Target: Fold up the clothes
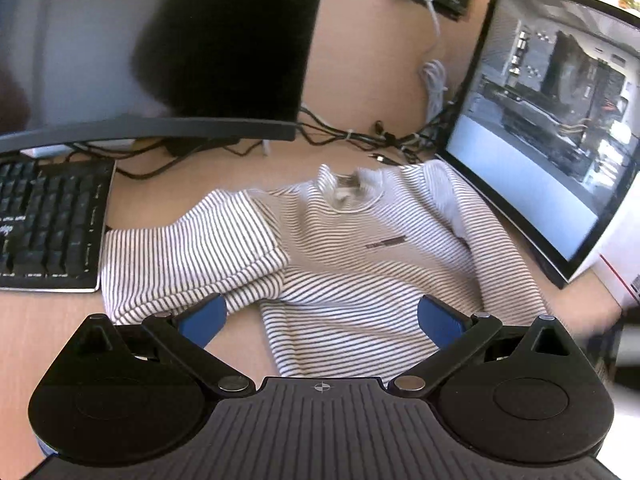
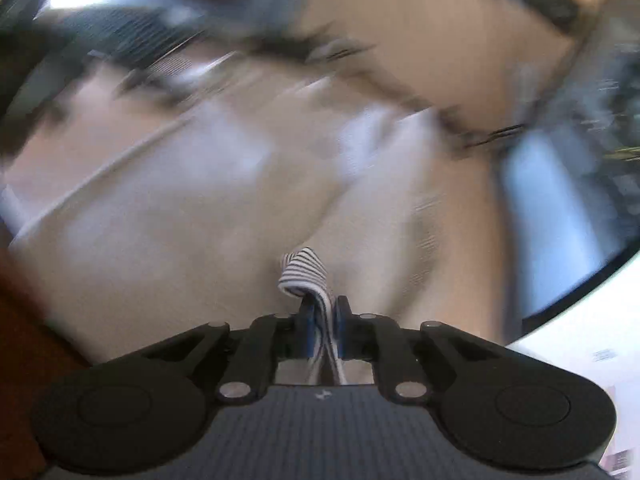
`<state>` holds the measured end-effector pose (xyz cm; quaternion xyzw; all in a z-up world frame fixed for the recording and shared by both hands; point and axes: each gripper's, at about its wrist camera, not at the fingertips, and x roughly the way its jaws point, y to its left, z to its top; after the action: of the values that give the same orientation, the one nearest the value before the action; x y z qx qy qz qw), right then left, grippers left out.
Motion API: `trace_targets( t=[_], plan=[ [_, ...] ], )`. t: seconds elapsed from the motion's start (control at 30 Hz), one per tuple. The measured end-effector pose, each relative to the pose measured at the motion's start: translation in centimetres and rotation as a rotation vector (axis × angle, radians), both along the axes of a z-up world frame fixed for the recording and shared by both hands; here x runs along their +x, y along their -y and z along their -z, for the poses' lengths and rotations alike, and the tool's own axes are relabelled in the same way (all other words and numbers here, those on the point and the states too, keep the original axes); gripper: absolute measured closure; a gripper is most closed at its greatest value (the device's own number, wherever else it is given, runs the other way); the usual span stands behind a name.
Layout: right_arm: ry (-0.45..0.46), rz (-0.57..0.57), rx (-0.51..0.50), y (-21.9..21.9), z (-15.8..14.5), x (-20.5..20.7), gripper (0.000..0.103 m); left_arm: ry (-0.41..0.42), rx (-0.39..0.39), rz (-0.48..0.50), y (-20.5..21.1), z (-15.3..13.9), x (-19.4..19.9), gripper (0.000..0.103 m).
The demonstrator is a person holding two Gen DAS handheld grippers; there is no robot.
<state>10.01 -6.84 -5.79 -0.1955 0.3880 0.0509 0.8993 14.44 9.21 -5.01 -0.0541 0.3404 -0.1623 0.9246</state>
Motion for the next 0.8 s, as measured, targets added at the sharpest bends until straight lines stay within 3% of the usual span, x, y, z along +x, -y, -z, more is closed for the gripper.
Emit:
trace_targets(
  t=[0.13, 0.23, 0.3, 0.4, 0.53, 0.8],
  plan=[
    [0.272, 0.231, 0.080, 6.0, -9.4, 3.0, 0.094, 0.009, -0.003, -0.012, -0.1, -0.1, 0.0, 0.000],
    [0.471, 0.278, 0.171, 8.0, -15.6, 4.6, 0.094, 0.026, -0.006, -0.021, -0.2, -0.5, 0.0, 0.000],
    [0.539, 0.258, 0.209, 7.7, -17.7, 6.3, 0.094, 0.046, -0.001, -0.022, -0.3, -0.9, -0.2, 0.000],
    [0.546, 0.207, 0.218, 6.8, -18.3, 8.9, 0.094, 0.067, 0.002, -0.039, -0.9, -1.3, -0.8, 0.000],
    [0.467, 0.106, 0.295, 4.1, -17.2, 12.5, 0.094, 0.071, -0.004, -0.087, -2.0, -1.5, -1.7, 0.000],
    [0.351, -0.065, 0.381, -2.4, -12.5, 17.3, 0.089, 0.039, 0.017, -0.200, -4.4, -1.0, -3.2, 0.000]
  ],
)
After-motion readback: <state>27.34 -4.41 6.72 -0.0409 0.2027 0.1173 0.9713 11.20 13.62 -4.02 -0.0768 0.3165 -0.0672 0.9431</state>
